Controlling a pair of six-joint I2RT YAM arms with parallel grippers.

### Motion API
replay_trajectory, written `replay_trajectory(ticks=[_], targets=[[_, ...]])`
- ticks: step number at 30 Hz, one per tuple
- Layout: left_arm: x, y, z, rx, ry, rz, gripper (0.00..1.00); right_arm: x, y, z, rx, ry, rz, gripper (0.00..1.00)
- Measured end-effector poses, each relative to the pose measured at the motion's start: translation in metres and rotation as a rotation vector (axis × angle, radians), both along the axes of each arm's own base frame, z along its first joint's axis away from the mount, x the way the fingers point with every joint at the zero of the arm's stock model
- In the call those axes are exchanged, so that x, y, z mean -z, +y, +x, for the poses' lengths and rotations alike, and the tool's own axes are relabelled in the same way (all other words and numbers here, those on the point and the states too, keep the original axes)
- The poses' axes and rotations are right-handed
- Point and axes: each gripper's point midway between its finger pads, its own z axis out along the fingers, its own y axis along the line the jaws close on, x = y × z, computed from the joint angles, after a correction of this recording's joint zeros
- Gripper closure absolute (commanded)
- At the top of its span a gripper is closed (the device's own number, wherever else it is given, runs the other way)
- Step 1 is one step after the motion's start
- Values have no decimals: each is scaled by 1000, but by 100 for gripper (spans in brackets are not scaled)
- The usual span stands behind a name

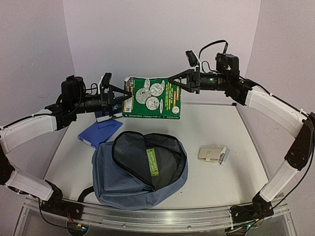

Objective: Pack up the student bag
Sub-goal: Pick up the book from the center of the board.

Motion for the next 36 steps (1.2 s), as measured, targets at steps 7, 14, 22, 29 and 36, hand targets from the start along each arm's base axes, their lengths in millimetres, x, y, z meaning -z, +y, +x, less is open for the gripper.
replay_trajectory(ticks=[7,14,22,29,36], targets=[[6,-3,1,13,48,-5,0,-2,3,-8,-29,5,6,100],[22,-4,1,2,125,29,0,-9,-1,-13,-3,-35,7,100],[32,1,-8,-4,188,42,0,-7,-1,-14,-3,-63,-1,100],[33,-6,-17,49,229,-13,3,-3,2,-19,-27,-69,-3,100],[15,-16,-20,105,209,-91,50,-1,6,-28,-70,-64,1,100]])
